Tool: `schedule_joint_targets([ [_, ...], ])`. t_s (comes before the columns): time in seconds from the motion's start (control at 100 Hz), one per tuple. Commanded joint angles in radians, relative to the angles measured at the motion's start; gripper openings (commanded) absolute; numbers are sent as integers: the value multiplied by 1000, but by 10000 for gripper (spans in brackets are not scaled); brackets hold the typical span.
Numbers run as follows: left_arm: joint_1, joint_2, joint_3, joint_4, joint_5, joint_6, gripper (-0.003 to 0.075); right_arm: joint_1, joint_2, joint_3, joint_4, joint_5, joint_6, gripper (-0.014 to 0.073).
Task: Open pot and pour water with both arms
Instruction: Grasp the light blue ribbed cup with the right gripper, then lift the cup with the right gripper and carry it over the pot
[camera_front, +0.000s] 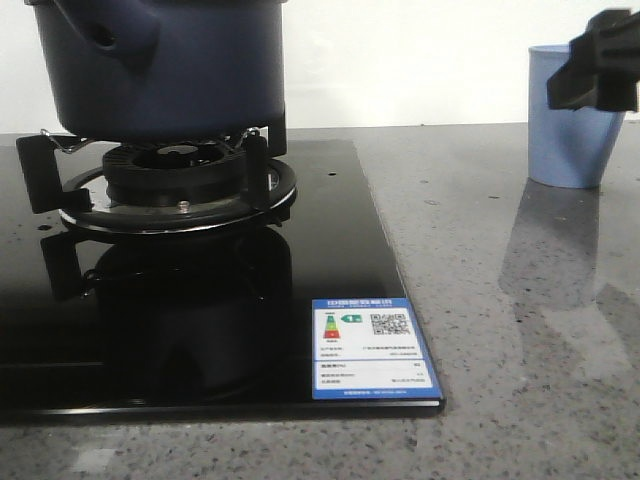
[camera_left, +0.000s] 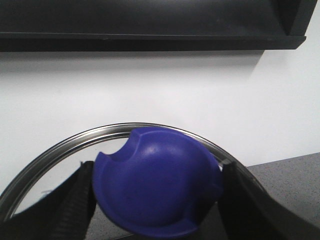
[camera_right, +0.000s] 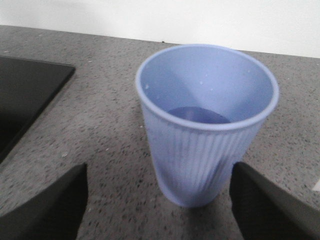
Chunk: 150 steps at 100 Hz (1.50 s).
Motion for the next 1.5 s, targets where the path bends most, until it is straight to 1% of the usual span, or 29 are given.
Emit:
schedule_joint_targets([
  [0.0,2,-27,-43,-22,-68,0,348,-4,38,-35,29,-173,-11,510],
  [0.12,2,-27,-43,-22,-68,0,348,-4,103,-35,62,-251,-11,510],
  [0.24,2,-27,-43,-22,-66,0,348,-4,156,-35,67,-336,-11,510],
  [0.38,2,-27,-43,-22,-66,0,348,-4,209,-35,74,-399,-11,510],
  [0.92,2,-27,-43,-22,-66,0,348,-4,269,-35,66,-517,-11,510],
  [1.07,2,-27,-43,-22,-66,0,348,-4,275,-35,64,-514,-11,509],
  [1.15,2,-27,-43,-22,-66,0,348,-4,275,-35,64,-514,-11,477],
  [1.22,2,-27,-43,-22,-66,0,348,-4,275,-35,64,-514,-11,402],
  [1.29,2,-27,-43,-22,-66,0,348,-4,275,-35,64,-514,-11,350],
  [1.49,2,-27,-43,-22,-66,0,348,-4,275,-35,63,-514,-11,339],
])
